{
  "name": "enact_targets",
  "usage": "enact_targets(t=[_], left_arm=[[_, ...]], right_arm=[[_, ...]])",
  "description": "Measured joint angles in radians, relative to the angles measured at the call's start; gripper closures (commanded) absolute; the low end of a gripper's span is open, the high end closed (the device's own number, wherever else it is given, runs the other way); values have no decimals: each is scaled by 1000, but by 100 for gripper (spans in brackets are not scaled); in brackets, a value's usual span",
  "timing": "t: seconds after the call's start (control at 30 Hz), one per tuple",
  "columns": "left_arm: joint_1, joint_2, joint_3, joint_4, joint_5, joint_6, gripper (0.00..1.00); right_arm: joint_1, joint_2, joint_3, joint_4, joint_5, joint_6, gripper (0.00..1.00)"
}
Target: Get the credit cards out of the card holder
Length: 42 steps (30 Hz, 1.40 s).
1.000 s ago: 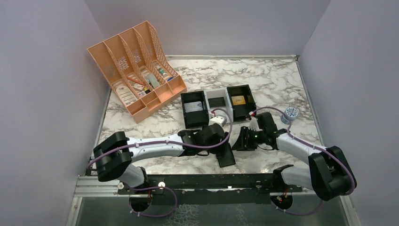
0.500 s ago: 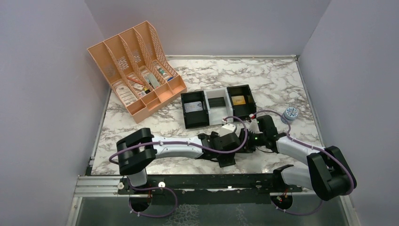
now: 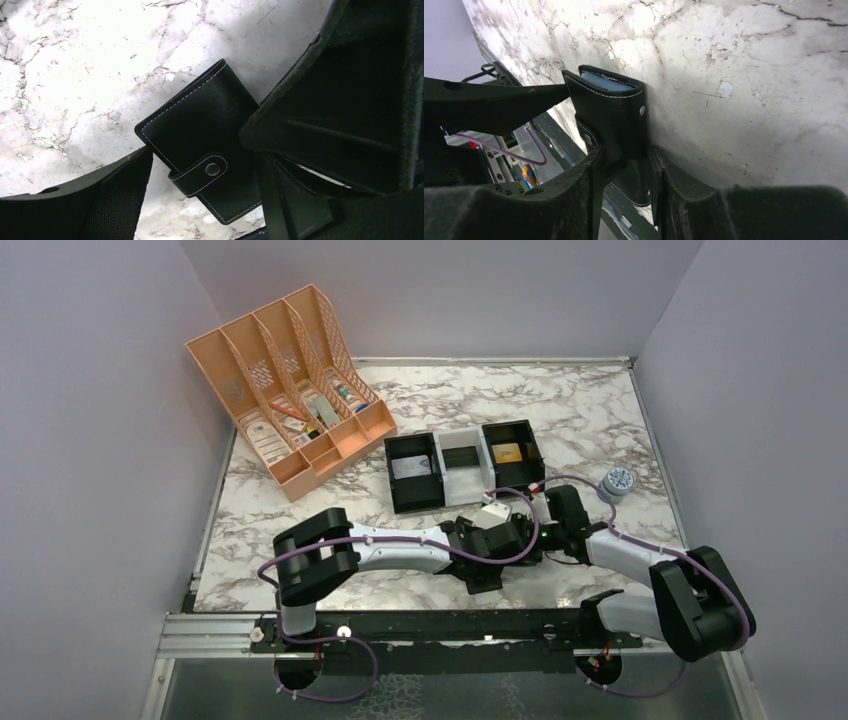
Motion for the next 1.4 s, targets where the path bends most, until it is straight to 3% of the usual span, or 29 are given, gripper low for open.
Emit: enact_targets(t=[0.1, 0.13, 0.17, 0.2, 0.43, 0.6, 0.77, 0.9, 1.07, 1.2, 1.4], left_arm=[[-1, 3, 4, -5, -1, 7, 24], [-1, 3, 4, -6, -3, 8, 57], [-1, 3, 4, -7, -3, 8, 96], [-1, 3, 4, -7, -4, 4, 100], [-2, -10, 4, 4, -17, 8, 85], [-2, -16, 4, 3, -18, 12, 85], [-2, -17, -2, 0, -18, 24, 52], [-2, -18, -9, -16, -27, 32, 39], [-2, -40, -9, -53, -52, 29, 47], [-3, -47, -5, -85, -67, 23, 67], [-23, -22, 52, -139, -78, 27, 65]], right_arm=[[0, 13, 0, 11, -11, 0, 65], [0, 16, 0, 14, -14, -1, 67], [0, 20, 0, 18, -16, -1, 69], [-1, 24, 0, 20, -18, -2, 72], [-2, 40, 0, 25, -29, -8, 68], [-2, 40, 0, 25, -29, -11, 81], [-1, 29, -7, 17, -17, -11, 89], [0, 14, -10, 11, -10, -11, 91], [0, 11, -10, 11, -5, -11, 91], [0, 9, -10, 11, -3, -11, 91], [0, 3, -10, 10, 5, -11, 91]])
